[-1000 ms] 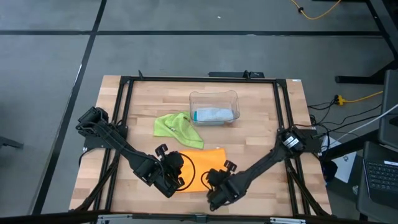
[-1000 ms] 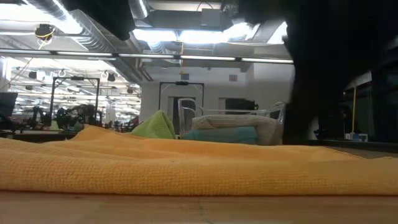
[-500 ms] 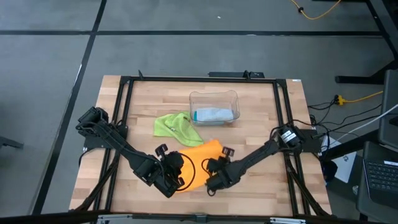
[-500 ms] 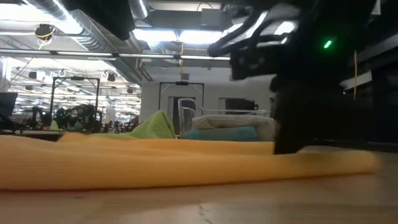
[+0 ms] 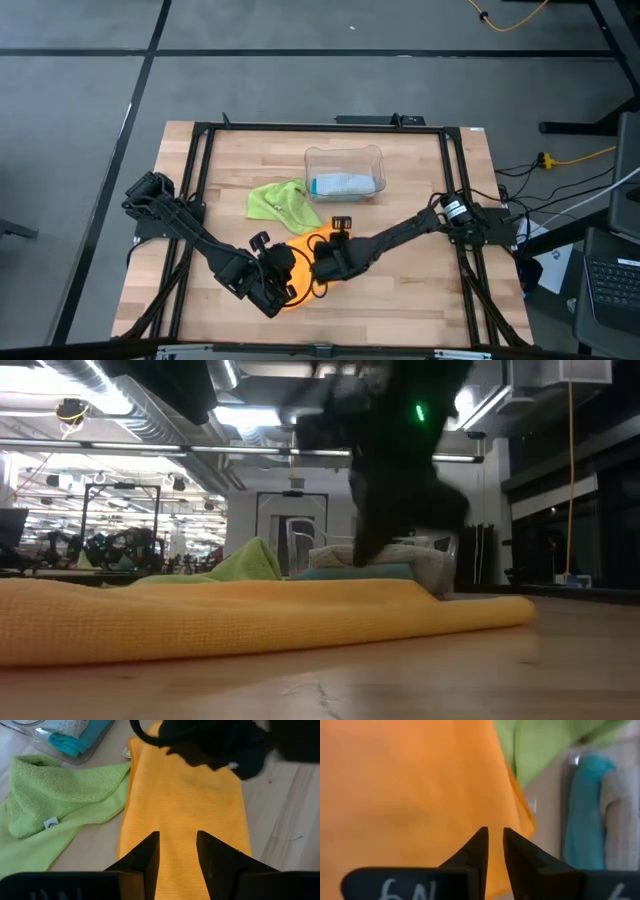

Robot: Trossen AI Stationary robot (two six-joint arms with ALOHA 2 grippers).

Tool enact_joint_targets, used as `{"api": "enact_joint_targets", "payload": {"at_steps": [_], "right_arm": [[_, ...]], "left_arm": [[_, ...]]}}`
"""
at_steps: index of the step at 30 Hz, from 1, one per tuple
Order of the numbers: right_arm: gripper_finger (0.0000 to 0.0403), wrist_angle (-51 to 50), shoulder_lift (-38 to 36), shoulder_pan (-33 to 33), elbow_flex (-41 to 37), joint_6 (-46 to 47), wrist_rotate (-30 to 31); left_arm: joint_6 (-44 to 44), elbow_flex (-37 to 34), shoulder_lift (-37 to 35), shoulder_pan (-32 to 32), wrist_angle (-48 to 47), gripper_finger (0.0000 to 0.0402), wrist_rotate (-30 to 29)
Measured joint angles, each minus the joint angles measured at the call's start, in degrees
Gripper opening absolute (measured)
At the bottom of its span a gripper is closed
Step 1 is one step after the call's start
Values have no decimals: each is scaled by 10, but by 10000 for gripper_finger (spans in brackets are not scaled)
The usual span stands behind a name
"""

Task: Fold microfiber towels
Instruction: Fold the yellow towel

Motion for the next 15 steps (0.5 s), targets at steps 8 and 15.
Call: {"api": "enact_joint_targets", "payload": {"at_steps": [8, 15], "right_arm": [[62, 156, -1, 51, 42, -20, -129], [62, 466, -1, 67, -36, -48, -219]], "left_arm": [[-59, 8, -1, -15, -89, 122, 11], [-237, 37, -3, -60, -255, 122, -47]]}}
